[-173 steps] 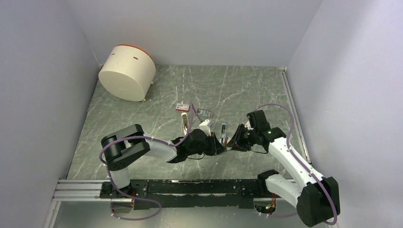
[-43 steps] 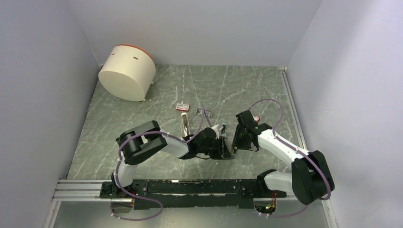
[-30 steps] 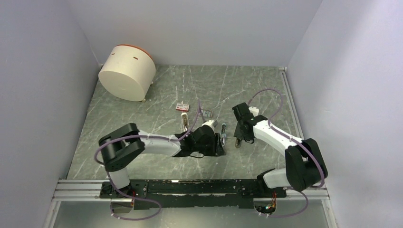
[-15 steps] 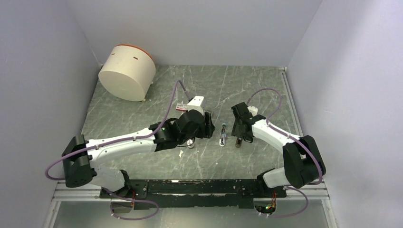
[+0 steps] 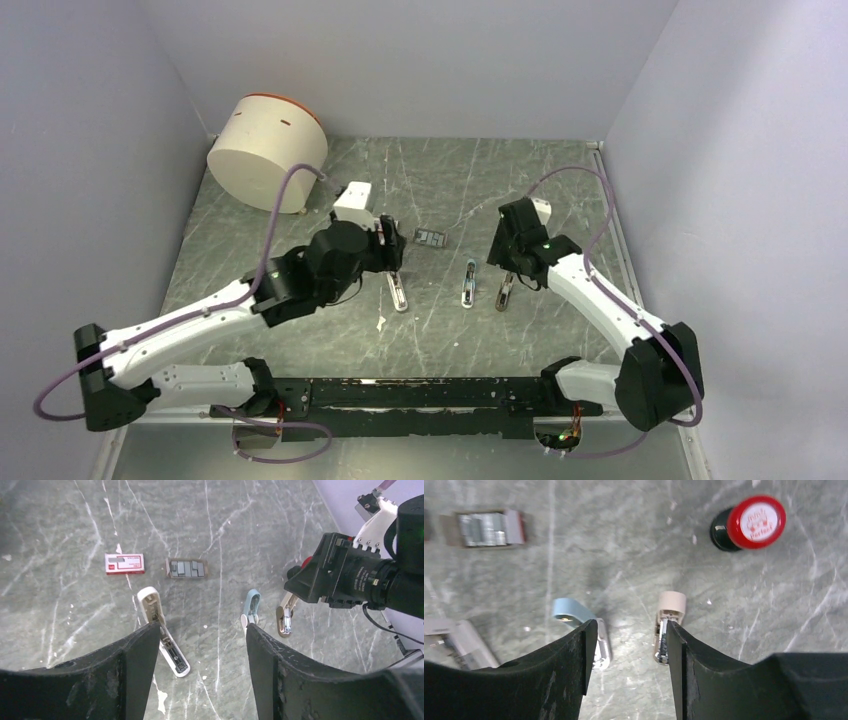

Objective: Load the staples into the stapler

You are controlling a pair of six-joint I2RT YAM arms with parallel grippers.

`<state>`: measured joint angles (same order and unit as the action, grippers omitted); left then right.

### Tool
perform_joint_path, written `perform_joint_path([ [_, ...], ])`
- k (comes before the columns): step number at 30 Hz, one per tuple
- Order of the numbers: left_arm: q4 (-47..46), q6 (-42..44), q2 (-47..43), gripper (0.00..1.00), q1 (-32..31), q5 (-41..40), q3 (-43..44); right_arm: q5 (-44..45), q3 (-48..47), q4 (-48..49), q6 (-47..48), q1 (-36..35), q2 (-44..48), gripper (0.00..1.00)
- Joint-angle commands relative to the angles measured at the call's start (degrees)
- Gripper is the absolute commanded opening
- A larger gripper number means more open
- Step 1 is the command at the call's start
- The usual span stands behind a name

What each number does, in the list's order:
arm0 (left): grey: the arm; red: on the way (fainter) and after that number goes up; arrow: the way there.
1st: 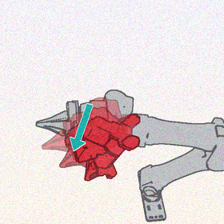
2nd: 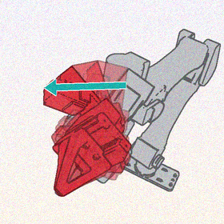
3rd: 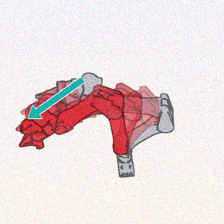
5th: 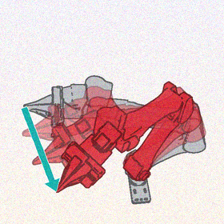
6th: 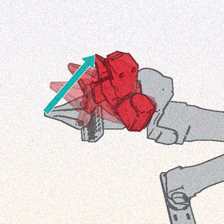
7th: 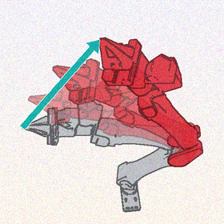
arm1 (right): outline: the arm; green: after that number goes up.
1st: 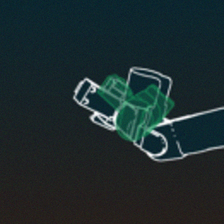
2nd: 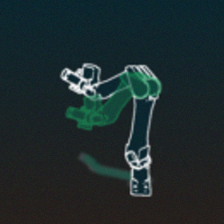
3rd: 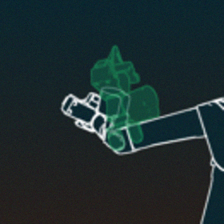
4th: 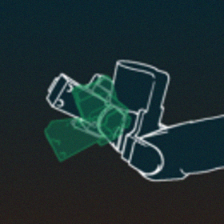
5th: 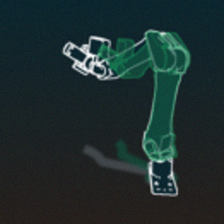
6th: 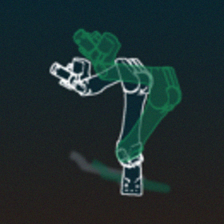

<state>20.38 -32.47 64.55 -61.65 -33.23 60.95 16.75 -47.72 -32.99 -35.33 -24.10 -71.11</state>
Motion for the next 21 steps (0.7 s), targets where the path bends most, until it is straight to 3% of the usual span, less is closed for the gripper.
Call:
perform_joint_path([
  [1,-3.86,6.47,-5.47,0.70,0.04,-3.48,-3.89,-2.89,-3.49,2.14,4.19,-0.19,2.14,0.56],
  [7,-8.59,10.95,-8.61,0.70,0.04,-2.66,-7.15,-8.89,-7.59,8.97,6.41,-2.01,-3.02,0.56],
  [13,-11.24,12.01,-9.92,0.70,0.03,-1.76,-9.49,-7.35,-16.83,9.99,7.08,-4.39,-17.25,0.53],
  [21,-9.38,7.34,-9.34,0.73,0.46,-14.02,-9.96,-3.96,-30.66,11.02,4.06,-5.74,-36.56,0.45],
])
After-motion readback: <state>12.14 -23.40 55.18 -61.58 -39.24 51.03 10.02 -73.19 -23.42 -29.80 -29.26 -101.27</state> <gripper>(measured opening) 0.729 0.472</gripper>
